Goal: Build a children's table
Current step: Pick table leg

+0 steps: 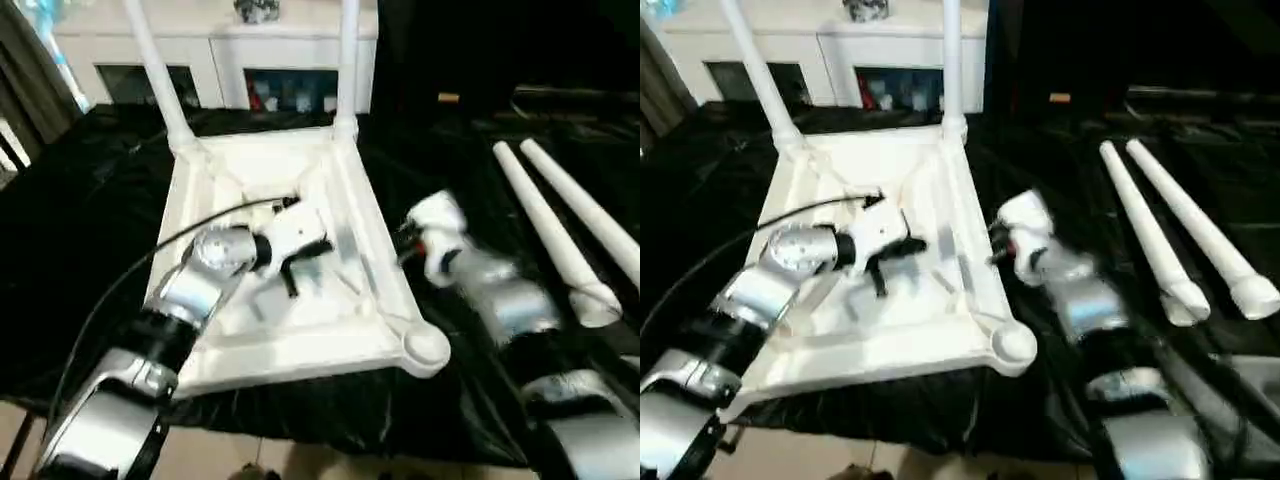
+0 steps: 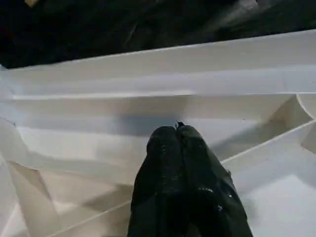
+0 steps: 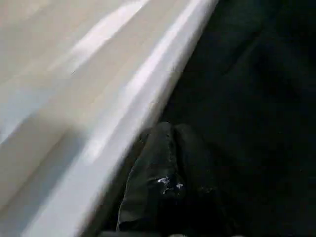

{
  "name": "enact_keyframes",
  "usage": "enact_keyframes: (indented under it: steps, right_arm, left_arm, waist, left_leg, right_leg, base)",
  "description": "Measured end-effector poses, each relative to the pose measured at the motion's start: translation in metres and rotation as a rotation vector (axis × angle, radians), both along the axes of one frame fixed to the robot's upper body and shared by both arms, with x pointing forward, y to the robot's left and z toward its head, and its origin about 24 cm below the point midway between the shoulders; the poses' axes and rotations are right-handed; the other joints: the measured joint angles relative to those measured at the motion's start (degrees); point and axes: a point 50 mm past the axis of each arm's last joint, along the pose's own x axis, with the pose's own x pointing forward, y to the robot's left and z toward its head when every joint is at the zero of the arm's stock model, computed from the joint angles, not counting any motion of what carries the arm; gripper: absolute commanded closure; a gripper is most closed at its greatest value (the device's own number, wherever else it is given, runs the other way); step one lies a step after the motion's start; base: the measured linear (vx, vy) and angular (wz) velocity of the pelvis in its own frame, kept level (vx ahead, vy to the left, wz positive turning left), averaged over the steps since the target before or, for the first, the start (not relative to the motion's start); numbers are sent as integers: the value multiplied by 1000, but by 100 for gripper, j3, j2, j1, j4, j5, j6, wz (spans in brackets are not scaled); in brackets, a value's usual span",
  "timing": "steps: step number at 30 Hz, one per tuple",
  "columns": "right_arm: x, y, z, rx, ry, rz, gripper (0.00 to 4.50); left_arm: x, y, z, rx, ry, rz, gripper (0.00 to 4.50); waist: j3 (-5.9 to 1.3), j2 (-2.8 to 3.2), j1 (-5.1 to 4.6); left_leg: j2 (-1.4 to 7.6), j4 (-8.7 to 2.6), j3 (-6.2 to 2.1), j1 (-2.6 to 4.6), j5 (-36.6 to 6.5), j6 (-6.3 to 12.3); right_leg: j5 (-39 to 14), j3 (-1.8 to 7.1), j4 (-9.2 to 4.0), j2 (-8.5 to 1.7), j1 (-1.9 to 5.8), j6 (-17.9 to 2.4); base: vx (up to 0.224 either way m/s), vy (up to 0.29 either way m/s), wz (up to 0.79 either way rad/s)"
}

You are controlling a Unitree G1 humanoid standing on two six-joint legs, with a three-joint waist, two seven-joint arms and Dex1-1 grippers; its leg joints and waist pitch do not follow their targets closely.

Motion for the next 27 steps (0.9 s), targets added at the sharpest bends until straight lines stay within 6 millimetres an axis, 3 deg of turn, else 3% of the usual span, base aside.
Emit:
enact_keyframes:
  steps: [4,9,10,12,16,22,25,27]
  right_arm:
    - [1,-38,21,-13,-7,-128,386]
    - [1,-75,32,-66,57,-257,355]
    - [1,-83,38,-67,52,-286,333]
    - [0,-91,42,-76,51,-308,327]
    - [-3,-100,35,-87,93,-350,291]
    - [-5,-125,42,-111,109,-431,236]
    - [-8,-135,43,-128,117,-467,229]
    - [-11,-142,42,-138,134,-488,198]
  left_arm:
    - [-6,11,7,-35,3,1,450]
    - [-14,-6,29,-181,6,-46,450]
    - [-15,-9,33,-215,17,-57,409]
    - [-18,-13,36,-256,50,-76,409]
    - [-25,-21,36,-299,92,-111,369]
    - [-35,-26,30,-301,152,-122,316]
    - [-38,-29,34,-309,154,-137,298]
    - [-39,-30,33,-310,163,-140,285]
  waist:
    - [-1,1,4]
    - [5,10,50]
    - [4,10,50]
    - [4,9,41]
    - [2,18,-16]
    - [1,26,-16]
    - [0,26,-10]
    - [0,26,-11]
  left_leg:
    - [0,2,1,-2,0,0]
    - [-3,15,6,-3,0,0]
    - [-2,15,6,3,0,0]
    - [-2,15,5,8,0,0]
    - [-1,14,4,11,0,-1]
    - [0,16,4,9,0,0]
    - [0,19,4,8,0,0]
    - [-1,21,4,7,0,0]
  right_leg:
    - [-2,-1,-4,0,2,0]
    - [-2,2,4,-7,6,-1]
    - [-2,3,5,-7,9,-1]
    - [-2,3,11,-6,10,-1]
    - [-2,3,23,-4,4,0]
    - [-3,2,24,-4,3,1]
    - [-3,2,23,-4,4,2]
    - [-3,2,23,-4,4,2]
  base:
    - [0,0,0]
    - [0,0,0]
    - [0,0,0]
    - [0,0,0]
    - [0,0,0]
    - [0,0,0]
    - [0,0,0]
    - [0,0,0]
